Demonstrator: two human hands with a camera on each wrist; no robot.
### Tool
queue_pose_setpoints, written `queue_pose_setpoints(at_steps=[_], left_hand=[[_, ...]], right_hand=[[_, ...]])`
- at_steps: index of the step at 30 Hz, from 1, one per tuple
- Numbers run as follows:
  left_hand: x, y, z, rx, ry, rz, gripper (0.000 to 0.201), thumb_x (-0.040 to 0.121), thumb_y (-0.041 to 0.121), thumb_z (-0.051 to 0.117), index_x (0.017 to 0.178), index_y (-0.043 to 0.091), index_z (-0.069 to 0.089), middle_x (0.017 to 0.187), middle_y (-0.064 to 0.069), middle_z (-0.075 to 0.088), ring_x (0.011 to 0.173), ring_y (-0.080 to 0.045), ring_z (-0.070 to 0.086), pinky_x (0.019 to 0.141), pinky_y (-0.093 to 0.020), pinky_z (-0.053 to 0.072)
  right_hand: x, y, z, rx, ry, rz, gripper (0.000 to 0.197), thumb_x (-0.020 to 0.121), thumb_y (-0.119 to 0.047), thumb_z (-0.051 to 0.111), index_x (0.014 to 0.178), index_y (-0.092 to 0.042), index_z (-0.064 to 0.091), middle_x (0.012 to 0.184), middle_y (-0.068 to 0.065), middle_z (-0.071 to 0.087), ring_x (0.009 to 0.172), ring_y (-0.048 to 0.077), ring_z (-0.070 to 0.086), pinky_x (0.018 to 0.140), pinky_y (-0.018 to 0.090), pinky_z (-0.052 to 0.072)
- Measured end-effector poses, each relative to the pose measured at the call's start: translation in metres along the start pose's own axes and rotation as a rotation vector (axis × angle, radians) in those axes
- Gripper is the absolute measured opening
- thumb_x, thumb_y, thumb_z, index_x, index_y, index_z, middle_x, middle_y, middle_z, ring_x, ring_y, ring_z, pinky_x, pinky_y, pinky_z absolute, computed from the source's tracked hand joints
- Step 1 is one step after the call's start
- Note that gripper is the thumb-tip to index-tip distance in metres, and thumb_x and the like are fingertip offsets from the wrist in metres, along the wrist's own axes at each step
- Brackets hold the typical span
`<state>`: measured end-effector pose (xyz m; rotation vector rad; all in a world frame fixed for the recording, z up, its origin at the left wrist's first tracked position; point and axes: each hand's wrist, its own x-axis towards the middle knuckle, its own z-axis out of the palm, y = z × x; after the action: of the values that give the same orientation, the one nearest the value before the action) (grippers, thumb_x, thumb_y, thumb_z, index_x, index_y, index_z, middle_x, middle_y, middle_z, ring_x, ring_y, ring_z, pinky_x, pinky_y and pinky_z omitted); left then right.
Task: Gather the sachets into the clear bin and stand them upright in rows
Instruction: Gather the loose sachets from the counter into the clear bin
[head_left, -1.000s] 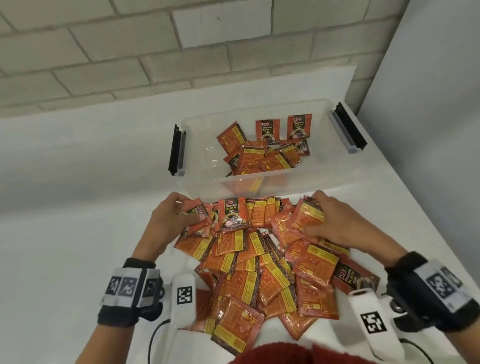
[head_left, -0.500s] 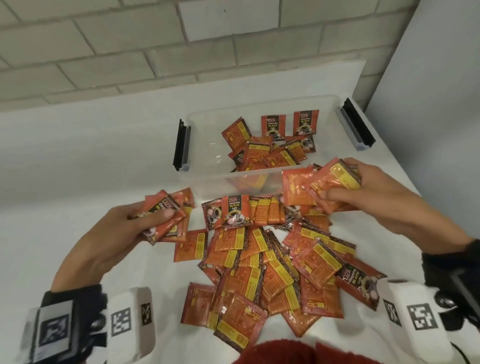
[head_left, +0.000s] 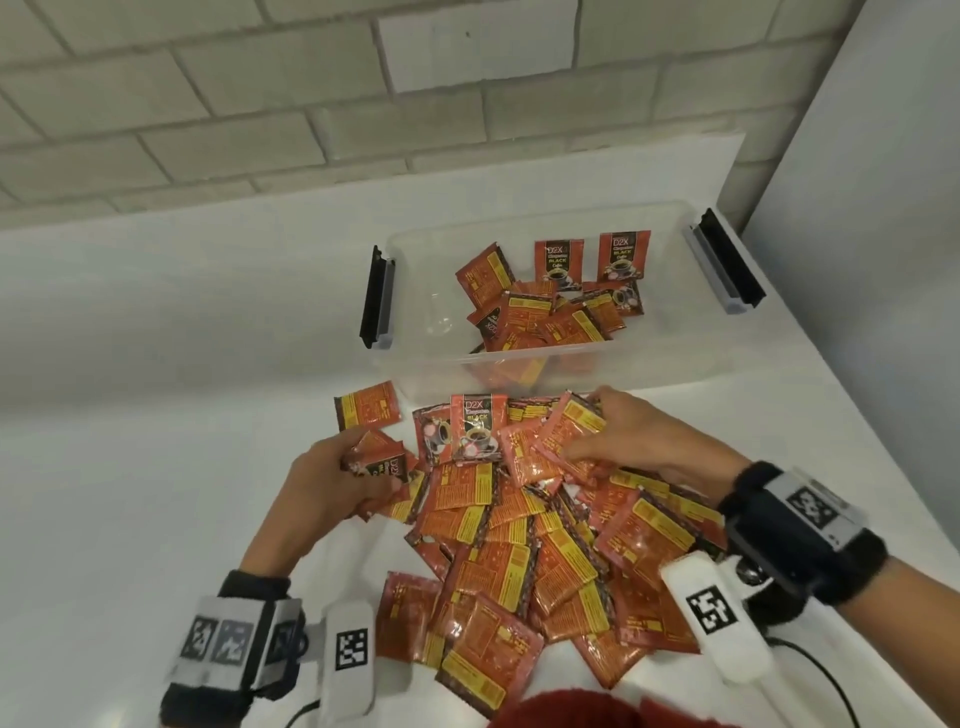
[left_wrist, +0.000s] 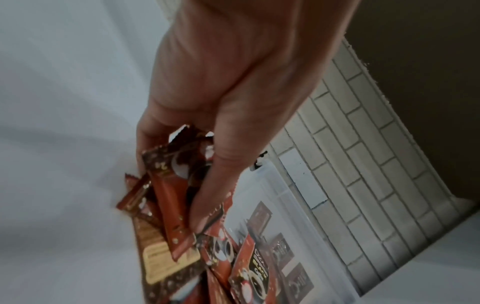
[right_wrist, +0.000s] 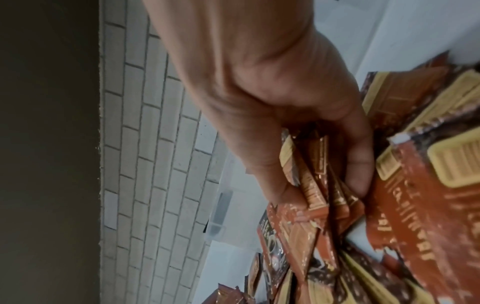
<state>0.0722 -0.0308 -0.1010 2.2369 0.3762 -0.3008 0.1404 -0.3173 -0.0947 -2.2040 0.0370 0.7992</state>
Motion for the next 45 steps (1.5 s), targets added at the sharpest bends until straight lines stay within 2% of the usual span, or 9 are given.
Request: queue_pose_setpoints(at_steps=[7,11,15,21,31,35,37,41,45], left_hand=[[0.008,-0.002,0.002,-0.003,-0.070,-0.017,0.042,0.071,0.017,0.083,0.105,0.032,0.064,0.090,0.005,0.072,0.069,-0.011,0.068,0.058,-0.021,0.048],[0.013,-0.002,-0.013,-0.189,-0.122,-0.044,0.040,0.067,0.013,0.084,0.103,0.016,0.067,0.092,-0.004,0.075,0.082,-0.023,0.072,0.080,-0.042,0.056],[0.031,0.001,-0.041,-0.328,-0.024,-0.005,0.061,0.060,0.019,0.088,0.113,0.013,0.060,0.101,-0.013,0.069,0.087,-0.027,0.070,0.064,-0.028,0.056],[0.082,-0.010,-0.047,-0.035,-0.013,-0.061,0.078,0.072,0.013,0.082,0.139,0.026,0.044,0.131,-0.006,0.051,0.108,-0.024,0.058,0.072,-0.026,0.050],[0.082,0.001,-0.059,-0.044,-0.104,-0.172,0.040,0.065,0.008,0.084,0.103,0.006,0.070,0.091,-0.013,0.074,0.082,-0.029,0.070,0.069,-0.034,0.053],[0.061,0.027,-0.120,-0.180,0.009,0.027,0.068,0.044,0.043,0.093,0.100,0.011,0.073,0.103,-0.008,0.074,0.099,-0.030,0.069,0.092,-0.047,0.051],[0.054,0.057,-0.139,-0.242,0.045,0.153,0.077,0.042,0.054,0.090,0.106,0.016,0.072,0.107,-0.005,0.073,0.098,-0.021,0.070,0.088,-0.039,0.056],[0.067,0.134,-0.107,-0.329,-0.200,0.259,0.043,0.070,0.017,0.075,0.113,0.015,0.068,0.107,-0.002,0.073,0.100,-0.018,0.069,0.081,-0.025,0.057],[0.100,0.177,-0.029,-0.093,-0.443,0.139,0.035,0.078,0.011,0.074,0.112,0.016,0.067,0.099,-0.001,0.073,0.087,-0.014,0.069,0.069,-0.022,0.056]], right_hand=[[0.002,-0.003,0.003,0.082,0.043,-0.022,0.057,0.071,-0.024,0.079,0.121,-0.017,0.053,0.109,0.005,0.067,0.091,0.019,0.067,0.085,0.042,0.057],[-0.005,-0.004,-0.004,0.201,0.011,-0.046,0.059,0.073,-0.011,0.076,0.127,-0.019,0.053,0.103,0.008,0.070,0.086,0.022,0.071,0.080,0.044,0.059],[-0.023,-0.008,-0.027,0.207,0.002,-0.115,0.040,0.079,-0.004,0.071,0.112,-0.022,0.058,0.095,0.006,0.073,0.083,0.020,0.072,0.079,0.037,0.059],[-0.048,-0.021,-0.073,0.268,0.009,-0.177,0.032,0.081,-0.001,0.070,0.109,-0.015,0.061,0.096,0.012,0.073,0.082,0.020,0.072,0.066,0.022,0.058],[-0.031,-0.033,-0.121,0.421,0.164,-0.235,0.019,0.085,-0.002,0.065,0.096,-0.018,0.067,0.088,0.001,0.076,0.078,0.011,0.071,0.076,0.024,0.058],[-0.012,-0.034,-0.132,0.456,0.178,-0.211,0.025,0.081,-0.009,0.070,0.105,-0.013,0.066,0.092,0.002,0.075,0.086,0.015,0.069,0.083,0.029,0.055],[0.001,-0.037,-0.133,0.443,0.154,-0.192,0.028,0.083,-0.008,0.068,0.110,-0.013,0.064,0.095,0.002,0.075,0.088,0.015,0.069,0.081,0.028,0.057],[0.029,-0.044,-0.124,0.361,0.067,-0.125,0.031,0.085,-0.005,0.068,0.113,-0.016,0.061,0.106,0.006,0.072,0.096,0.018,0.068,0.071,0.026,0.059],[0.046,-0.047,-0.111,0.235,-0.009,-0.073,0.051,0.079,0.002,0.072,0.124,-0.015,0.055,0.111,0.006,0.070,0.101,0.021,0.067,0.087,0.039,0.057]])
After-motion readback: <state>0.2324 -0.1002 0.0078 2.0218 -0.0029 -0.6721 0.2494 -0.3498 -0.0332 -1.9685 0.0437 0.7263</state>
